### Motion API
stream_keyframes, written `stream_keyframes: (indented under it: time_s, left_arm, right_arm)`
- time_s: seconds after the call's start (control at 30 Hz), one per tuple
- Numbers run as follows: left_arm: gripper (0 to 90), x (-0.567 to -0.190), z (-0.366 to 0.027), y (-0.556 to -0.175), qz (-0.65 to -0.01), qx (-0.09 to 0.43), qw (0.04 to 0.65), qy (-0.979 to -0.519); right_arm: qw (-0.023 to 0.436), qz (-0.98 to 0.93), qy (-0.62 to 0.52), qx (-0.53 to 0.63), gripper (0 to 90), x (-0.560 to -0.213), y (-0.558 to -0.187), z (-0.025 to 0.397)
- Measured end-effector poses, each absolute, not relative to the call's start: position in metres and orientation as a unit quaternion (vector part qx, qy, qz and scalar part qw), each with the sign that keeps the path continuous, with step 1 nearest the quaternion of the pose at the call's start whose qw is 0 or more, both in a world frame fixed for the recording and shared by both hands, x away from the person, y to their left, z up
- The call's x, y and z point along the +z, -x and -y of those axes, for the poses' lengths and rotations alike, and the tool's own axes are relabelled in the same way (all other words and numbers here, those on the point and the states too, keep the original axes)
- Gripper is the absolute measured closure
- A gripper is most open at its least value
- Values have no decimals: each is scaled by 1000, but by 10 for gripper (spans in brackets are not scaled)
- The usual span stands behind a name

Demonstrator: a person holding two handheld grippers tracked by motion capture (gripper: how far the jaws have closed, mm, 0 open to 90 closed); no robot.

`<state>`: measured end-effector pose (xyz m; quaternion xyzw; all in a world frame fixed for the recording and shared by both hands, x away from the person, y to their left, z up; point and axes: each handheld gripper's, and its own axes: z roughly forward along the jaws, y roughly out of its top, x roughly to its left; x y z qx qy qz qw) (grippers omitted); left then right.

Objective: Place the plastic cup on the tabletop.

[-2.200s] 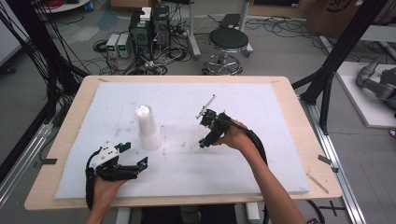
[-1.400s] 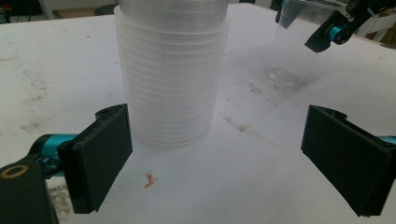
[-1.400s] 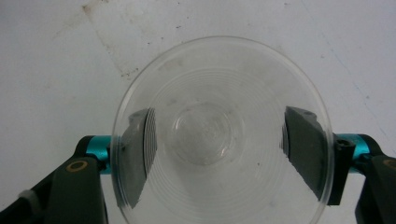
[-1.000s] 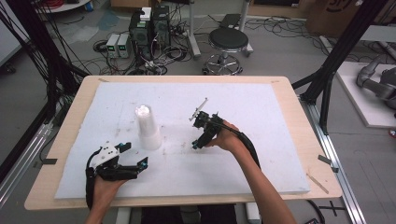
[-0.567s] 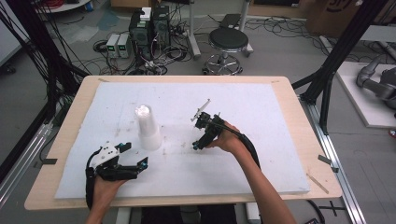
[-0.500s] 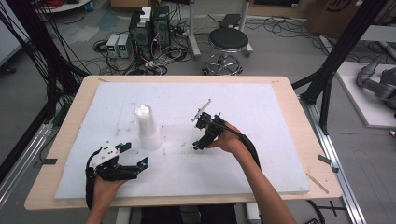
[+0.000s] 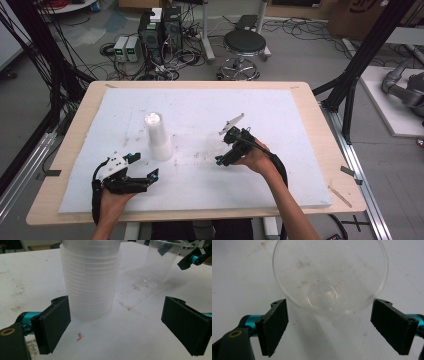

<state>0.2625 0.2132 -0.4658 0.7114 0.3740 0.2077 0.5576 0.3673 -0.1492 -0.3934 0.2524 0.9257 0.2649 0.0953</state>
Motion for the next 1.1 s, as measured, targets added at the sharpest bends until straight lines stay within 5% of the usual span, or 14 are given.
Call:
stream_keyframes:
  time_s: [1.1]
  left_arm:
    - [87, -466, -215, -260, -373, 211, 564, -706]
  right_arm:
    - [221, -806, -318, 447, 149, -433, -313, 239]
